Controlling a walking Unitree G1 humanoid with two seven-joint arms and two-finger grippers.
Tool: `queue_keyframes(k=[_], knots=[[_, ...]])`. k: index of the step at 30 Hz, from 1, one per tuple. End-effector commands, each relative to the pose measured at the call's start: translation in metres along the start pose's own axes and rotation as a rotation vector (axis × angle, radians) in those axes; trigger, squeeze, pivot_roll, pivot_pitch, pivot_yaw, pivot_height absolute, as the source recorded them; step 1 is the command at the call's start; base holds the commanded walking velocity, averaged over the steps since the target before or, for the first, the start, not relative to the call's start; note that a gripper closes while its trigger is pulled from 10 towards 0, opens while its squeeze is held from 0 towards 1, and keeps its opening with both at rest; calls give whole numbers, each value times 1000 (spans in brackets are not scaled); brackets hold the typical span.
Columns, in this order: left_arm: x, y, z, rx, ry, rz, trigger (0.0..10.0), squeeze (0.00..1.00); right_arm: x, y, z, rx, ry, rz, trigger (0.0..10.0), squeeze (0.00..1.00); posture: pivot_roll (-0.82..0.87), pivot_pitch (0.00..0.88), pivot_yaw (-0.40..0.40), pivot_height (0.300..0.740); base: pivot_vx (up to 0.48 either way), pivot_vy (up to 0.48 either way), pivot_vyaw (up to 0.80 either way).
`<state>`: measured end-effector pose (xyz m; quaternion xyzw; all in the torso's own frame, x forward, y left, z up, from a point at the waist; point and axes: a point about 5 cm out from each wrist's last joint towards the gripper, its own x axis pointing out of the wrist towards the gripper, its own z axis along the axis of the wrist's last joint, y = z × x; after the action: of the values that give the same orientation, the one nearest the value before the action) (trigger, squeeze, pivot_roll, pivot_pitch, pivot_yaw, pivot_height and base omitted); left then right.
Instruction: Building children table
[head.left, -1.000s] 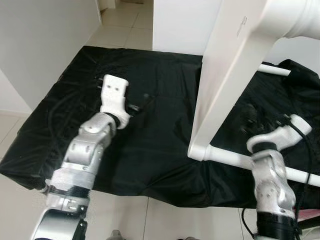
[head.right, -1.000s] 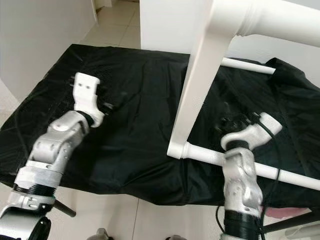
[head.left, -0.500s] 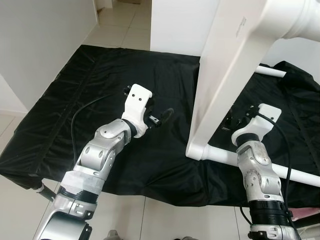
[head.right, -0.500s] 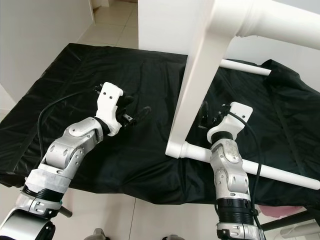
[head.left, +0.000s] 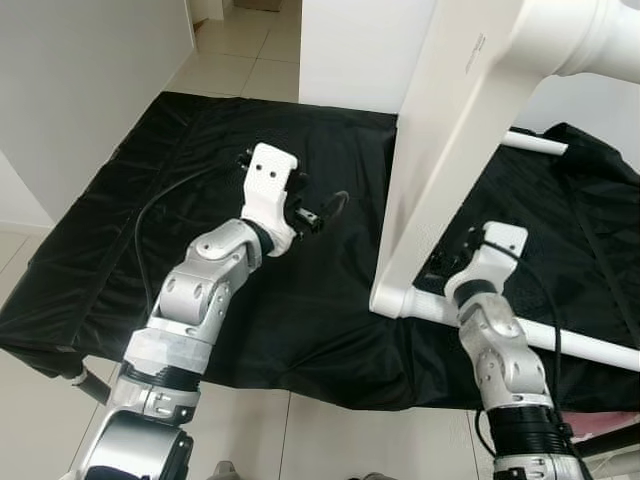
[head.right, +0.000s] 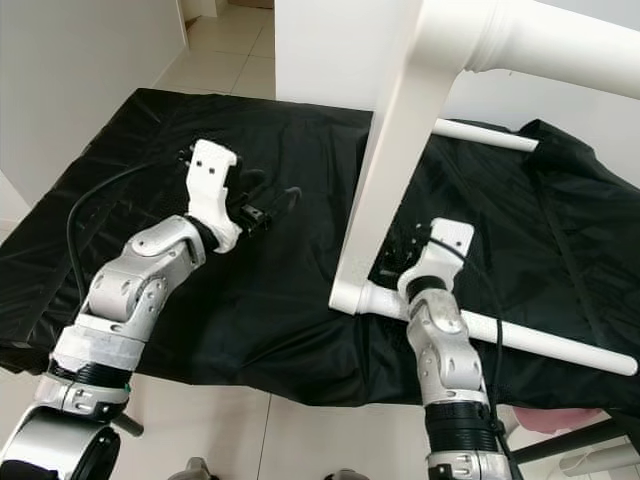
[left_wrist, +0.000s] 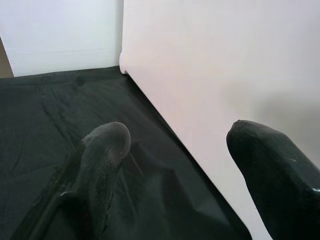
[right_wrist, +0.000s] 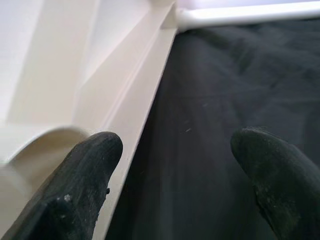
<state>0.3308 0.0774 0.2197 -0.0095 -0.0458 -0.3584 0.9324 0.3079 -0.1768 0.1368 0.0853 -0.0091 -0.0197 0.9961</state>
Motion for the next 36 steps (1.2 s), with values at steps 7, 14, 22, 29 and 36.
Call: queue_keyframes(k=[7, 14, 22, 29, 36], knots=[[1, 8, 8, -5, -29, 67, 10000, 0, -1, 2, -8, -19, 49, 36, 10000, 0, 10, 19, -66, 740, 0, 0, 0], [0, 11, 10, -1, -38, 83, 10000, 0, -2, 7, -10, -21, 61, 56, 10000, 0, 12, 21, -73, 740, 0, 0, 0], [-1, 12, 12, 3, -44, 89, 10000, 0, -4, 12, -14, 14, 87, 74, 10000, 0, 15, 15, -76, 740, 0, 0, 0], [-2, 14, 12, 1, -48, 105, 10000, 0, -2, 17, -15, 86, 111, 68, 10000, 0, 20, 6, -76, 740, 0, 0, 0], [-3, 14, 13, 3, -53, 106, 10000, 0, 3, 26, -17, 99, 121, 90, 10000, 0, 33, 1, -80, 740, 0, 0, 0]])
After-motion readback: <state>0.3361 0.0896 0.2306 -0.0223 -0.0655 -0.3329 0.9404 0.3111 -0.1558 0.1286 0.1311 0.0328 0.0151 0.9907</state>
